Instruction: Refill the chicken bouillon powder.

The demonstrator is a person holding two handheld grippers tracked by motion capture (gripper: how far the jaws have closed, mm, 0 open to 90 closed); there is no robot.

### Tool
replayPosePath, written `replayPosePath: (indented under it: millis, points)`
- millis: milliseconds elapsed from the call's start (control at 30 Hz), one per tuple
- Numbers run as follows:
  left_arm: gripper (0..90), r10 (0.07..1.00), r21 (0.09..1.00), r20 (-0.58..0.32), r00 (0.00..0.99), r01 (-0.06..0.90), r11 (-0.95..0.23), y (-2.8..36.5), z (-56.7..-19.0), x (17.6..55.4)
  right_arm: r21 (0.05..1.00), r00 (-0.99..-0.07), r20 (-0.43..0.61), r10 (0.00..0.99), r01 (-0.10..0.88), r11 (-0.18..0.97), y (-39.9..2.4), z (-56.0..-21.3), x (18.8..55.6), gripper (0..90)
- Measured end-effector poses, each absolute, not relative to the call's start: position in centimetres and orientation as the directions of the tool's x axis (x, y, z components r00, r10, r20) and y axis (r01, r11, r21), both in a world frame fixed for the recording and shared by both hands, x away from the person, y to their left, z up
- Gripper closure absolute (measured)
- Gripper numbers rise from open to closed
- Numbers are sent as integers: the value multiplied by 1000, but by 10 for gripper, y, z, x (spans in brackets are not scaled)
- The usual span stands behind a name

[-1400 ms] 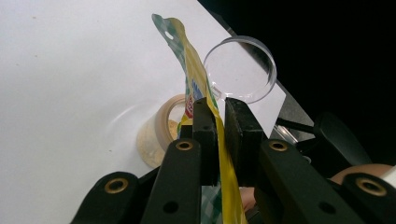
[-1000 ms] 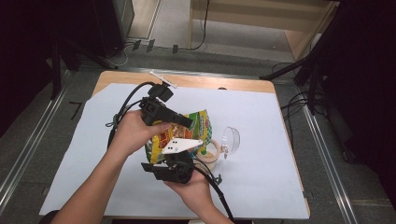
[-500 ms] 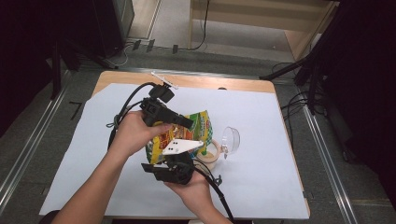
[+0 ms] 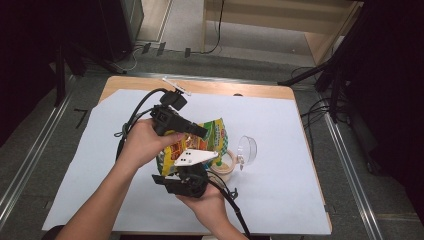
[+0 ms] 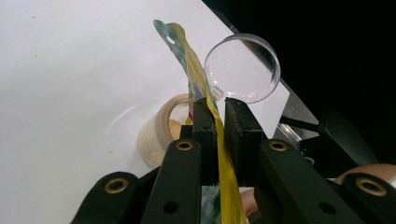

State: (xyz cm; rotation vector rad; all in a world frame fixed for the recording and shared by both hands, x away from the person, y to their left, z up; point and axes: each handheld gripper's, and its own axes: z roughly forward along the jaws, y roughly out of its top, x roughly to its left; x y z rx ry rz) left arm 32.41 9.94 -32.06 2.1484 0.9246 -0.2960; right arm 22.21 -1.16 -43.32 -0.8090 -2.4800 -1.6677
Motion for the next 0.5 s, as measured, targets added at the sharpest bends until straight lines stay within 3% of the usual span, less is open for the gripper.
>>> replayPosePath:
  millis: [500]
  points:
    - [837,526,554,-472,708,702,-448,101,-320,325,849,-864,323,387,445,284,-11,-431,221,697]
